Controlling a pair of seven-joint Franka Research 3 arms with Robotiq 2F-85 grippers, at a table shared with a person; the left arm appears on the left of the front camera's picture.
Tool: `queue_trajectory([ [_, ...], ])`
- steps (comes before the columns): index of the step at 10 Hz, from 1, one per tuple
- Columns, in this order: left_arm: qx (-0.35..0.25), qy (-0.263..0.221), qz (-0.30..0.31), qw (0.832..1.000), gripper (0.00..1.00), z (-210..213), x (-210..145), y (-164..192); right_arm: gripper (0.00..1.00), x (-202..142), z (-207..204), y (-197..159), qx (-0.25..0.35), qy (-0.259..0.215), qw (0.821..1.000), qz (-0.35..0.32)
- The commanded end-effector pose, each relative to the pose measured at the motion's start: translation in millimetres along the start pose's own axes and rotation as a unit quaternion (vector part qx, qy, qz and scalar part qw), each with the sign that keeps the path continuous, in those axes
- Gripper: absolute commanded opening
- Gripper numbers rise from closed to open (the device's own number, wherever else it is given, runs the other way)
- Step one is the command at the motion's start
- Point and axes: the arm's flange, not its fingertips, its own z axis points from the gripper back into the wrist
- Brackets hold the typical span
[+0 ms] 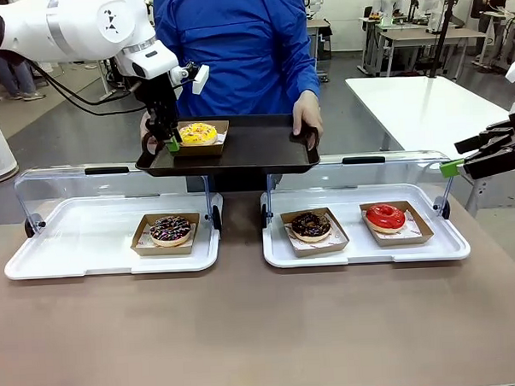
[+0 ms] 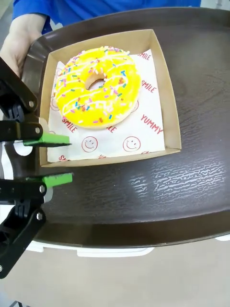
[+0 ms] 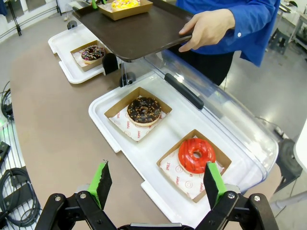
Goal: Provide the desired donut to the person.
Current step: Place the picked Paper togo box onto the Handle tray extended by the person.
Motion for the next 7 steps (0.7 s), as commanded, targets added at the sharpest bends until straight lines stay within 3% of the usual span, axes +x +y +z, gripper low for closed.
queue_trajectory([
  [1,-0.016,0.02,0.021,0.999,1.0,7.6,1.3,2.1,1.0,-1.6,-1.8,-1.4,0.004,-0.005,1.0,0.005],
  [2,-0.02,0.026,0.027,0.999,0.81,7.4,-1.1,3.2,1.0,-1.6,-1.8,-1.4,0.004,-0.005,1.0,0.005],
  [4,-0.032,0.024,0.035,0.999,1.0,8.0,-1.2,4.2,1.0,-1.6,-1.8,-1.4,0.004,-0.005,1.0,0.005],
  [7,-0.045,0.022,0.036,0.998,1.0,12.2,-1.4,4.6,1.0,-1.6,-1.8,-1.4,0.004,-0.005,1.0,0.005],
])
